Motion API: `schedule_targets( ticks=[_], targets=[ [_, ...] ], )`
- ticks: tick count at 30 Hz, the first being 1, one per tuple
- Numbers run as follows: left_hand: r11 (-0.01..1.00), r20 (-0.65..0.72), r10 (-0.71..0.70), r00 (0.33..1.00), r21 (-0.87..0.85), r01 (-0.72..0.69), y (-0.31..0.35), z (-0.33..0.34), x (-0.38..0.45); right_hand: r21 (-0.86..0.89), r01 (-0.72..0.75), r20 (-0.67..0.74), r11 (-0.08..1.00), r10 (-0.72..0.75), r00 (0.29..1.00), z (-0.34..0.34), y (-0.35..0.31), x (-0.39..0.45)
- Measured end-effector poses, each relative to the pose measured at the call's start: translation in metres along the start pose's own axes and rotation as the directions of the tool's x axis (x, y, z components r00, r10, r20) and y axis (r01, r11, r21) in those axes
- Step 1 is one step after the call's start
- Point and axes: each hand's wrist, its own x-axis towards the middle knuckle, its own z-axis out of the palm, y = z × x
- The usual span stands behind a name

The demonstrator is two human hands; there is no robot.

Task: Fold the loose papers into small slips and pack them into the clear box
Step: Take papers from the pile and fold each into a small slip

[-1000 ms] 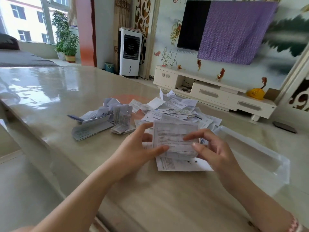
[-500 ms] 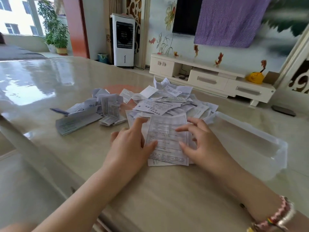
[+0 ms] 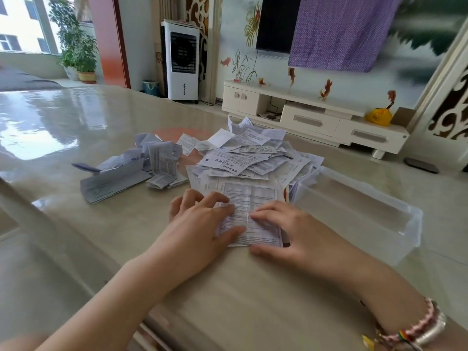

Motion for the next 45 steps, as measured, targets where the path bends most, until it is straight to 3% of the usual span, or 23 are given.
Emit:
schedule_targets(
  ticks=[6,10,15,18,21,23,25,28,33,37,45],
  targets=[
    [0.995,0.002,0.091,0.996,-0.042,-0.091,-0.005,-0.005,-0.003,0.052,-0.014,-0.034,0.999,0.016,0.999,-0.005,0.002,-0.004],
    [0.979,-0.057,0.122,0.991,-0.155,-0.13,-0.007,-0.006,-0.001,0.207,-0.039,-0.151,0.978,0.071,0.986,-0.007,0.0,-0.004],
    [0.88,-0.098,-0.021,0.995,-0.474,-0.028,-0.006,-0.01,0.002,0.373,-0.007,-0.289,0.928,0.123,0.949,-0.008,-0.001,-0.003],
    [0.842,-0.06,-0.081,0.995,-0.538,0.036,-0.003,-0.011,0.002,0.354,-0.075,-0.323,0.932,0.197,0.926,-0.006,0.001,0.0],
    [0.877,-0.04,-0.155,0.987,-0.466,0.119,0.002,-0.009,0.001,0.214,-0.164,-0.28,0.963,0.222,0.934,-0.002,0.003,0.003],
    [0.94,-0.062,-0.159,0.985,-0.314,0.132,0.004,-0.006,0.0,0.114,-0.197,-0.214,0.974,0.218,0.952,0.0,0.004,0.003],
    [0.977,-0.09,-0.134,0.987,-0.179,0.116,0.005,-0.005,-0.001,0.015,-0.174,-0.154,0.985,0.174,0.973,0.003,0.006,0.003],
    [0.991,-0.105,-0.055,0.993,-0.123,0.042,0.004,-0.004,-0.002,-0.087,-0.139,-0.117,0.986,0.129,0.985,0.004,0.008,0.003],
    [0.997,-0.09,0.028,0.996,-0.07,-0.034,-0.001,0.001,-0.001,-0.098,-0.038,-0.085,0.994,0.03,0.996,0.005,0.008,0.003],
    [0.997,-0.041,0.067,0.997,-0.028,-0.068,-0.005,-0.001,-0.001,-0.09,-0.046,-0.017,0.995,0.045,0.999,0.001,0.006,0.0],
    [0.988,-0.128,0.106,0.986,-0.096,-0.119,-0.011,0.002,0.003,-0.116,-0.007,-0.031,0.993,0.004,1.0,-0.003,0.003,-0.001]
  ],
)
